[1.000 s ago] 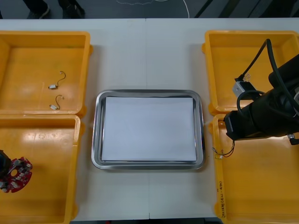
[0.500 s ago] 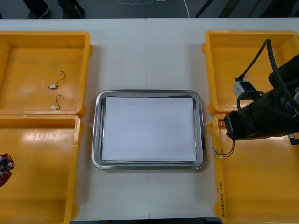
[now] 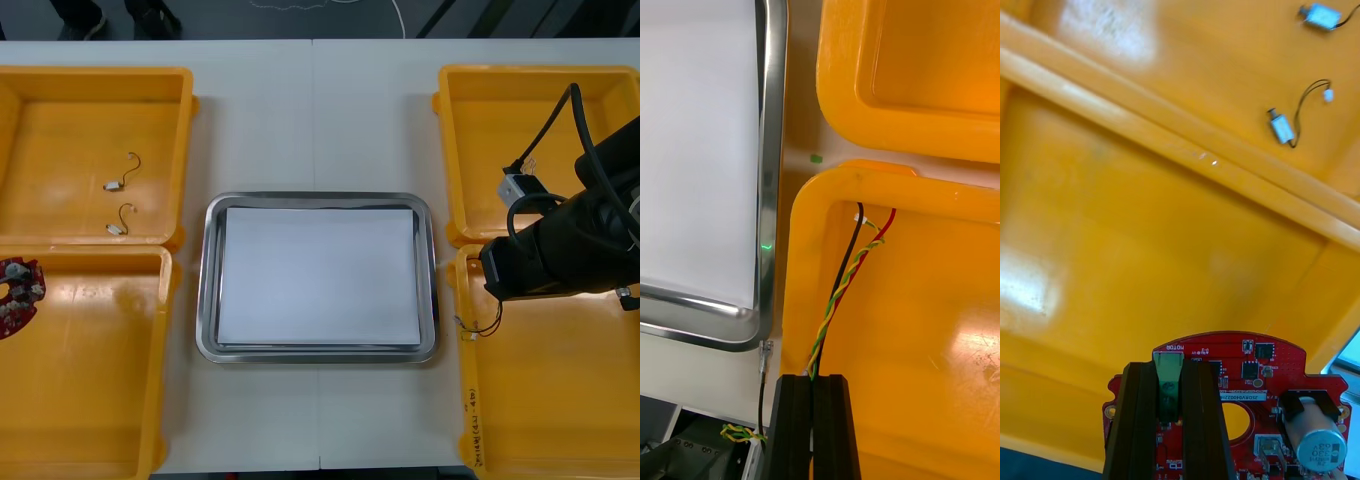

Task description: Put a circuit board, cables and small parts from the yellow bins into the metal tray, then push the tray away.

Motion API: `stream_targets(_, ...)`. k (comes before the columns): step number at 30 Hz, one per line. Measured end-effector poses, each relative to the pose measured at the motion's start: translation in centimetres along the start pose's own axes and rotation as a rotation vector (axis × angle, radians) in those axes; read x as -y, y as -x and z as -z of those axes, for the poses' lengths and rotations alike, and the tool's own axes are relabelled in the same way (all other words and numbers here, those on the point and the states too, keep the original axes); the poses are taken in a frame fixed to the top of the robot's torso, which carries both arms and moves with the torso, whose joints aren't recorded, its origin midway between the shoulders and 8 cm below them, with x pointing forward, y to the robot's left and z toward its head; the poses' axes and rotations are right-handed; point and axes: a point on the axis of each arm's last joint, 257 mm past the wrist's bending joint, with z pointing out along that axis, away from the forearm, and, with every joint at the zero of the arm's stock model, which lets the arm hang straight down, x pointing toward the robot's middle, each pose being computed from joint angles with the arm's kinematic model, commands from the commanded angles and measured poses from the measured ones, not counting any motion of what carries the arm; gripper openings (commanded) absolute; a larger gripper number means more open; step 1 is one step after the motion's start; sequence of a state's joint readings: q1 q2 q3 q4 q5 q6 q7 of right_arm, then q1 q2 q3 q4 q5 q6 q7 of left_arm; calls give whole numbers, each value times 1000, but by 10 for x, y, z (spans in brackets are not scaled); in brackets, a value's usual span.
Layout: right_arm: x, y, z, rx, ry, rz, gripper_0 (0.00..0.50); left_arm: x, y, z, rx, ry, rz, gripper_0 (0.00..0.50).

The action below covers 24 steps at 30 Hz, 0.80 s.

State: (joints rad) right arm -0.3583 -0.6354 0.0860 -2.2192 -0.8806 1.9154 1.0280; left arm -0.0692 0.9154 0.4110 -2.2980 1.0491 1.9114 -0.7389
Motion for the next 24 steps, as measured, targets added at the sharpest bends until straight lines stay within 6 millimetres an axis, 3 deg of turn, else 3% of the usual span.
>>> stream_targets(7, 0, 0, 0, 1, -2, -1, 0, 36, 5, 0, 4, -25, -99, 0)
stream_targets(12, 0, 0, 0, 1, -2, -1, 0, 68, -3, -6, -19, -40, -126, 0)
stream_targets(20, 0, 0, 0, 2, -2, 0, 0, 117, -20, -15, -64, -34, -19, 0)
stream_targets(24, 0, 0, 0, 2, -2, 0, 0, 135, -22, -21, -74, -15, -64, 0)
